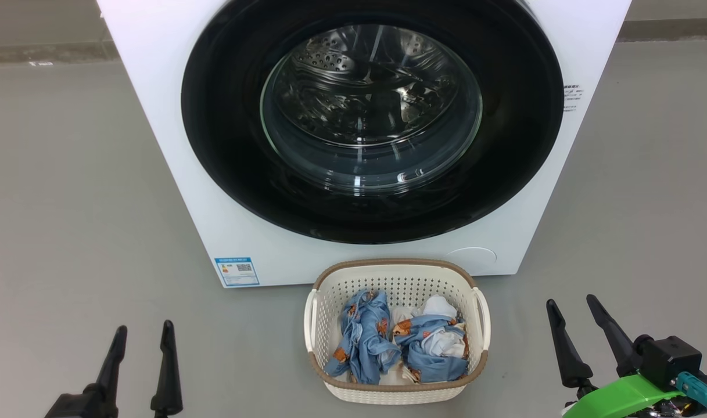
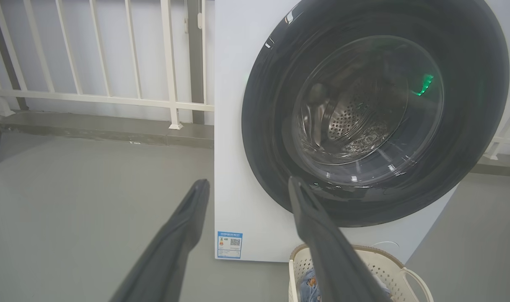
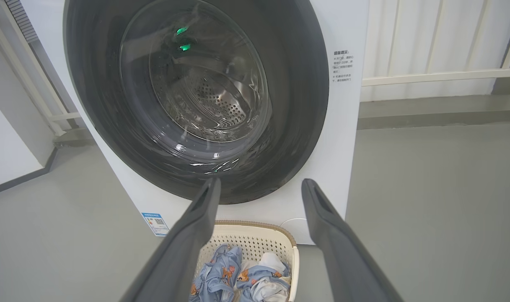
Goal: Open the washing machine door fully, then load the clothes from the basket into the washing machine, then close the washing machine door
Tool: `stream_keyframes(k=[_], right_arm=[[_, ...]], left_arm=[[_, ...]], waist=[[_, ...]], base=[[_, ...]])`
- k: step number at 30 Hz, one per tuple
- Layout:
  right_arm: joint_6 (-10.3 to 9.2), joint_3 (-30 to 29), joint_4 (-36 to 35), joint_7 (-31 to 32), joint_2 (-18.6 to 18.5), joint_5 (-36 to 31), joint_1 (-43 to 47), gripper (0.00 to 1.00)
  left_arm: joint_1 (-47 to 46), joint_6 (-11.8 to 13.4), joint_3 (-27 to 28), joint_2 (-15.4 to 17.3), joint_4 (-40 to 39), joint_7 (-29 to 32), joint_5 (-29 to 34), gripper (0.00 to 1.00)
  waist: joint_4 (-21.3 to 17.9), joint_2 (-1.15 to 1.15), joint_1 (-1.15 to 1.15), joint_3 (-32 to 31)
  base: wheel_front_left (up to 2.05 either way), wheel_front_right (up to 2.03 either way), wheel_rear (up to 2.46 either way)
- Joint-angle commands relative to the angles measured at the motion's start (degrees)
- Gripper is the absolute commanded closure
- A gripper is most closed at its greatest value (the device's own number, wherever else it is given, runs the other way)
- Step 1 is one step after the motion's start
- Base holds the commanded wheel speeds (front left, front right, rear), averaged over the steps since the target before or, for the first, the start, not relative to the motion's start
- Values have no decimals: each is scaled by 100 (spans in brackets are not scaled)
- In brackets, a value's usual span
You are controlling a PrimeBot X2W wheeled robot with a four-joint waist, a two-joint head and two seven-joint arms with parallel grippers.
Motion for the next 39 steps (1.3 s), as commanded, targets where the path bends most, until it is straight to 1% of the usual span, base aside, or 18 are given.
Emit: stream_keyframes(k=[1,14,22,28,39], right_arm=[[1,77,-96,-71,-62,-101,-53,0],[1,13,-64,-71,14,-84,-37,0],[1,-4,-75,-71,51,-71,-43,0],[1,-42,-69,-71,74,-63,-60,0],[1,-42,-74,-71,99,-48,-75,0]], left_arm=[[-109,3,203,102,-76,-79,63,0],[-122,3,252,99,238,-79,-14,0],[-191,3,420,82,307,-79,171,0],[-216,3,501,67,335,-79,227,0],[-270,3,551,53,372,-79,272,0]], waist=[[-6,0,0,-7],[-43,0,0,-10],[-59,0,0,30],[-82,0,0,49],[-106,0,0,84]], base=[[0,0,0],[0,0,0],[22,22,-44],[77,77,-153],[118,118,-237]])
